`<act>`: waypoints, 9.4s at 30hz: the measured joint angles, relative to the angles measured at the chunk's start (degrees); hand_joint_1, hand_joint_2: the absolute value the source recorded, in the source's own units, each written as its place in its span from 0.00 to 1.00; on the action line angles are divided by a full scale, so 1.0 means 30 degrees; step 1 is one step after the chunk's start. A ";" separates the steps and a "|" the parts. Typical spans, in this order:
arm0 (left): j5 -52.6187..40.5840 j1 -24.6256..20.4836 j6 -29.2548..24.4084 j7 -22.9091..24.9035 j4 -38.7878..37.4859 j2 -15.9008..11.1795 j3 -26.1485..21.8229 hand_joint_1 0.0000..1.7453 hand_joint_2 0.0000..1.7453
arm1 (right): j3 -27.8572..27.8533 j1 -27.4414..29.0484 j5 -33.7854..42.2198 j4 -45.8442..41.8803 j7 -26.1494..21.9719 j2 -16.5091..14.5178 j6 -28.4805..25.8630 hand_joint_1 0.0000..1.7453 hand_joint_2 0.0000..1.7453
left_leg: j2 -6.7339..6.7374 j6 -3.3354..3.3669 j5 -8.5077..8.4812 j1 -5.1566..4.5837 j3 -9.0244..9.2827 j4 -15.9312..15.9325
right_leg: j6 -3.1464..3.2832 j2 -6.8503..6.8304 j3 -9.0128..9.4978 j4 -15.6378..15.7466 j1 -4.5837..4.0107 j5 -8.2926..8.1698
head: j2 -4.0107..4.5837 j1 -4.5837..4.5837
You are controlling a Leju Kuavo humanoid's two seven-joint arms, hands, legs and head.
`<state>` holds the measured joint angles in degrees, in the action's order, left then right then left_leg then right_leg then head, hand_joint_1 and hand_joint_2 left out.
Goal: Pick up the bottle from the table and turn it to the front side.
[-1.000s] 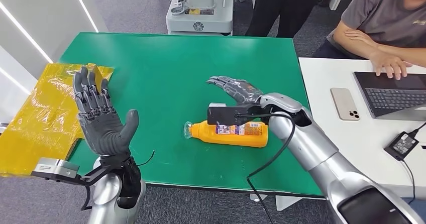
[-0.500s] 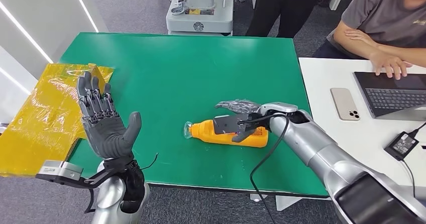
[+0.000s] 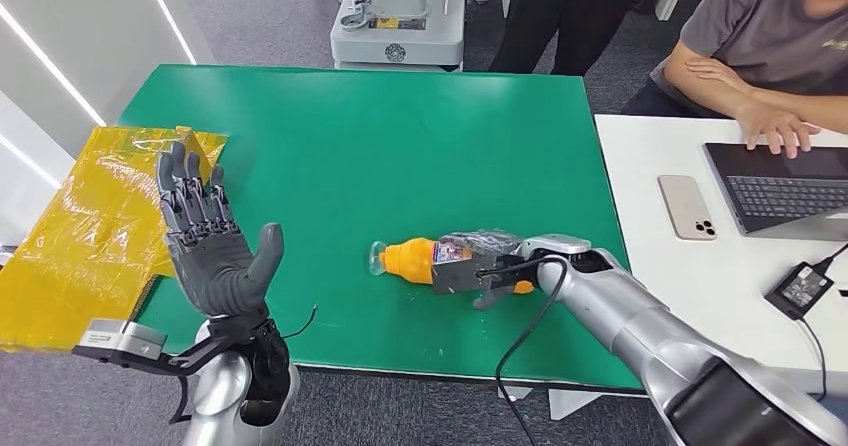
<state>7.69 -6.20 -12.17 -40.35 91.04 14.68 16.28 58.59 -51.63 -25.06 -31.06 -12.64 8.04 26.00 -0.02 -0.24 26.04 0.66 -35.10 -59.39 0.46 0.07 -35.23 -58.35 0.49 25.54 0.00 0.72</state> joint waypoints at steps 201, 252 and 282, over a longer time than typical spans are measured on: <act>-1.1964 -0.6949 0.0280 0.3377 -0.5180 -0.4585 0.0998 1.00 1.00 | -0.6481 1.3426 0.3941 -1.5797 -0.9092 -0.4088 -1.9258 0.00 1.00 | 0.0012 -0.0014 -0.0008 0.0022 -0.0021 0.0022 | 0.0009 0.0003 -0.0028 -0.0031 -0.0028 0.0012 | 0.0000 0.0000; -2.6192 -1.2264 -0.3244 0.6180 -2.3250 -1.1362 0.3372 1.00 1.00 | -0.6748 1.5989 0.3016 -1.8751 -0.8591 -0.4393 -1.8118 0.00 1.00 | 0.0055 -0.0032 -0.0015 0.0022 -0.0020 0.0041 | 0.0023 0.0052 -0.0042 -0.0030 -0.0027 0.0016 | 0.0000 -0.0002; -2.6555 -1.2385 0.0712 0.6734 -2.4458 -0.8918 0.4437 1.00 1.00 | -0.6665 1.5915 0.2812 -1.8904 -0.8442 -0.4415 -1.8520 0.00 1.00 | 0.0034 -0.0031 -0.0016 0.0017 -0.0018 0.0038 | 0.0022 0.0038 -0.0037 -0.0029 -0.0023 0.0014 | 0.0000 -0.0002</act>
<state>-71.97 -43.36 -10.04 -20.15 17.67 -12.07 29.59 38.59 -3.88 -16.63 -87.78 -37.97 -5.20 -29.56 0.08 -0.34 25.99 0.71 -35.16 -59.28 0.53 0.19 -35.34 -58.43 0.42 25.58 0.00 0.72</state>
